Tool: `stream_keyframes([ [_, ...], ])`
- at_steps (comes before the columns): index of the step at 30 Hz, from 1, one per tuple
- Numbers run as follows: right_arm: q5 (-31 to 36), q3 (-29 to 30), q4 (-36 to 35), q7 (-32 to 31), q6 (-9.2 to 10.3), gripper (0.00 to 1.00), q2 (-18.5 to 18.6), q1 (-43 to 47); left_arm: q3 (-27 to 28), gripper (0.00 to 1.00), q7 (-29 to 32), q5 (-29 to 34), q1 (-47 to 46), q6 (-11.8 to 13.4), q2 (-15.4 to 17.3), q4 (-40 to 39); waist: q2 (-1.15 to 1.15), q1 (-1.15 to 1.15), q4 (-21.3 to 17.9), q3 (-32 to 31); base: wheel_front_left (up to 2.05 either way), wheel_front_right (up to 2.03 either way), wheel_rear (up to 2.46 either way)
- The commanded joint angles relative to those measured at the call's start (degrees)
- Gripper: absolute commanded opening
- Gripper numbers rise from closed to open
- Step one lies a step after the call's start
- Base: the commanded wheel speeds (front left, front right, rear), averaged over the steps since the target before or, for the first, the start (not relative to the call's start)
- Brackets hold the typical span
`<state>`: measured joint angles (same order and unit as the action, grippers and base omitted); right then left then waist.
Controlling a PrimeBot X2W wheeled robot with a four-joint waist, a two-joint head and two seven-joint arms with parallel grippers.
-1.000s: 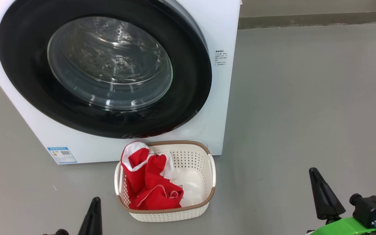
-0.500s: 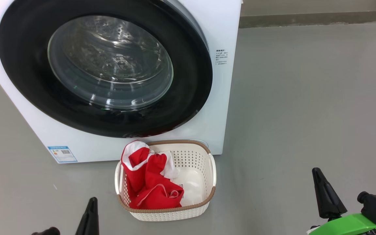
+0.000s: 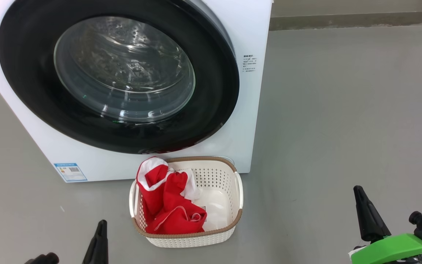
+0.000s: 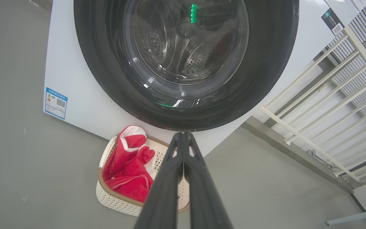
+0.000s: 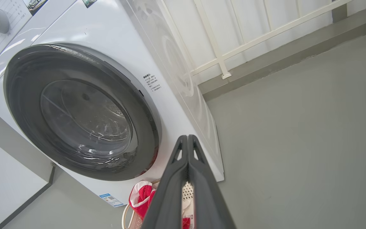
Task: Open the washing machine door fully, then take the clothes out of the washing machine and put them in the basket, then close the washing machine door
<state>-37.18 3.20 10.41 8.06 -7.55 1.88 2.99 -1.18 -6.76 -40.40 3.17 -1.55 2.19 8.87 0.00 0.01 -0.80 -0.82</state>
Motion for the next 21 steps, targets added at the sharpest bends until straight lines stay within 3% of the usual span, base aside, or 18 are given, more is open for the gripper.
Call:
stream_keyframes([
  [1, -2.3, -0.1, -1.2, -0.4, 0.02, 0.0, 0.9, -2.9, 1.2, 0.0, 0.3, -1.5, -2.5, -0.6, 0.4, -0.9, 0.0, -0.01, 0.0, 0.0, 0.0, 0.0, 0.0],
  [21, -15.4, 0.3, -0.1, -3.4, 0.03, 0.0, 1.2, -4.3, 2.8, 0.0, 3.4, -13.6, -4.1, -1.9, 0.4, 0.5, 0.0, -0.01, 0.2, 0.3, 0.0, 0.0, 0.0],
])
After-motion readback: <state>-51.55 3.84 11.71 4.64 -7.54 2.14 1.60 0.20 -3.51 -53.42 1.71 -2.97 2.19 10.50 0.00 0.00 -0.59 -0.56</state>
